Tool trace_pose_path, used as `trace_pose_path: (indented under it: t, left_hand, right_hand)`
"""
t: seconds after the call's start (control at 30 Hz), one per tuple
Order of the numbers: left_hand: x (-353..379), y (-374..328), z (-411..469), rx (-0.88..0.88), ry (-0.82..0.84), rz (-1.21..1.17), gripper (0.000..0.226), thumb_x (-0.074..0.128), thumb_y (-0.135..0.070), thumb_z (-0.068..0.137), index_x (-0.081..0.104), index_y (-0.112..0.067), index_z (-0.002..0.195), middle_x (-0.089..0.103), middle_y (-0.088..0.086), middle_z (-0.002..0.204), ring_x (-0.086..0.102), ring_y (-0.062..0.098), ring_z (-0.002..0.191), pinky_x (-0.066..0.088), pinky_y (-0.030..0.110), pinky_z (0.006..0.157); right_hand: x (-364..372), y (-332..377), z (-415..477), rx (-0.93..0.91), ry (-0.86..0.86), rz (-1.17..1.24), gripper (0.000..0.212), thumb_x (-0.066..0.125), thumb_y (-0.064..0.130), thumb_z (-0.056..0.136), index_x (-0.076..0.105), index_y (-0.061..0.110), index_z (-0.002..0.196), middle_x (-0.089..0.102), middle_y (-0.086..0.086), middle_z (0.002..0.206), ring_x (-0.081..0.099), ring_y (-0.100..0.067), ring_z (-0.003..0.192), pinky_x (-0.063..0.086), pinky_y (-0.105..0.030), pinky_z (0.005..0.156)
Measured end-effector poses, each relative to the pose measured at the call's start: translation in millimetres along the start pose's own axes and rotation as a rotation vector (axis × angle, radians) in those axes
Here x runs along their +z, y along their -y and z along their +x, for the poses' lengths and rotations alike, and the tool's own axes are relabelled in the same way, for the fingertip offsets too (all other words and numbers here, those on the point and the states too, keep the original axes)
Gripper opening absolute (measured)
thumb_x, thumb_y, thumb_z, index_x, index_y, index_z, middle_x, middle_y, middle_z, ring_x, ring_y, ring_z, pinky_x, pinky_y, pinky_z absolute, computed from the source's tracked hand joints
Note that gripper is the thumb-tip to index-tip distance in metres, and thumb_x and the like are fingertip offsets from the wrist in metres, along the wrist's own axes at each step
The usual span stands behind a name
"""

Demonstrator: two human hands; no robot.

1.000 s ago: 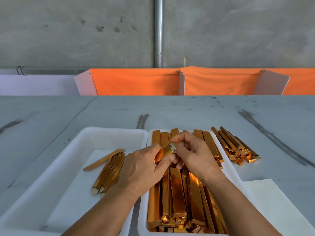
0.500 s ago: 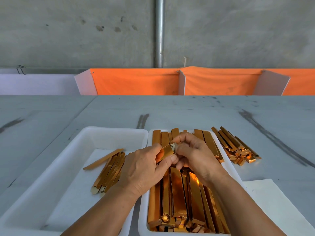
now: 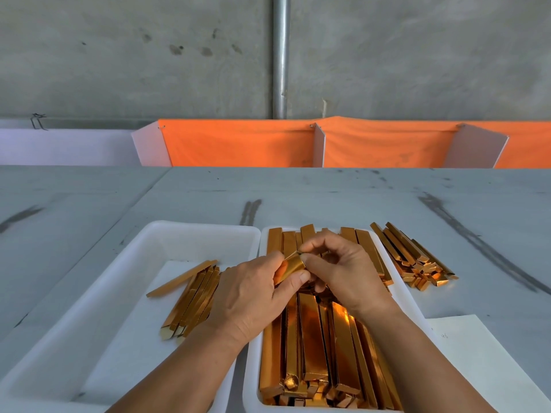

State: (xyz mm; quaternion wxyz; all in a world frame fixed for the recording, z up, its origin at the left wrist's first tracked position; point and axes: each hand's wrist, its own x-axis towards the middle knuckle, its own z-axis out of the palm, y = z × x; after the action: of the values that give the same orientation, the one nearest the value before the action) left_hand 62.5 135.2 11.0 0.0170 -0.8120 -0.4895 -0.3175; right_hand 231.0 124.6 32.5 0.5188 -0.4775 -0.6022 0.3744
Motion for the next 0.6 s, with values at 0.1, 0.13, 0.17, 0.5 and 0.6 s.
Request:
trace_pose_path:
  t: [0.1, 0.13, 0.17, 0.5, 0.6]
  left_hand:
    - [-0.1, -0.3, -0.6, -0.002, 0.01, 0.011, 0.047, 0.02, -0.076, 0.083, 0.036, -0.032, 0.081, 0.034, -0.014, 0.057, 0.038, 0.002, 0.049, 0.025, 0.016, 0.05]
    - [0.1, -0.3, -0.5, -0.002, 0.006, 0.013, 0.047, 0.021, -0.076, 0.083, 0.036, -0.032, 0.081, 0.034, -0.014, 0.057, 0.038, 0.002, 0.049, 0.024, 0.015, 0.05]
    - [0.3, -0.2, -0.2, -0.004, 0.001, 0.019, 0.047, 0.021, -0.076, 0.083, 0.038, -0.032, 0.082, 0.034, -0.015, 0.057, 0.039, 0.002, 0.049, 0.023, 0.015, 0.05]
    - [0.6, -1.5, 1.8, 0.002, 0.005, -0.015, 0.058, 0.021, -0.076, 0.086, 0.047, -0.036, 0.12, 0.05, -0.016, 0.075, 0.053, 0.005, 0.066, 0.045, 0.02, 0.059]
    - [0.2, -1.4, 1.3, 0.003, -0.001, 0.0, 0.06, 0.02, -0.076, 0.085, 0.046, -0.036, 0.121, 0.051, -0.015, 0.077, 0.053, 0.005, 0.067, 0.043, 0.018, 0.058]
  right_hand:
    - [1.9, -2.6, -0.7, -0.122, -0.076, -0.18, 0.031, 0.072, 0.008, 0.088, 0.068, 0.039, 0.089, 0.063, 0.007, 0.09, 0.055, -0.006, 0.059, 0.049, -0.018, 0.053]
    - [1.9, -3.6, -0.5, -0.159, -0.089, -0.225, 0.035, 0.072, 0.009, 0.088, 0.066, 0.043, 0.091, 0.062, 0.009, 0.092, 0.054, -0.005, 0.059, 0.048, -0.017, 0.056]
    - [1.7, -4.2, -0.4, -0.194, -0.096, -0.262, 0.036, 0.073, 0.01, 0.087, 0.065, 0.045, 0.092, 0.06, 0.01, 0.092, 0.053, -0.005, 0.059, 0.047, -0.017, 0.058]
    - [1.9, -8.0, -2.2, -0.4, -0.182, -0.509, 0.02, 0.076, 0.016, 0.086, 0.073, 0.03, 0.1, 0.052, 0.01, 0.102, 0.056, -0.003, 0.074, 0.045, -0.006, 0.065]
    - [2.1, -8.6, -2.2, -0.43, -0.201, -0.578, 0.013, 0.077, 0.016, 0.085, 0.075, 0.025, 0.094, 0.051, 0.008, 0.106, 0.054, 0.004, 0.075, 0.043, -0.003, 0.064]
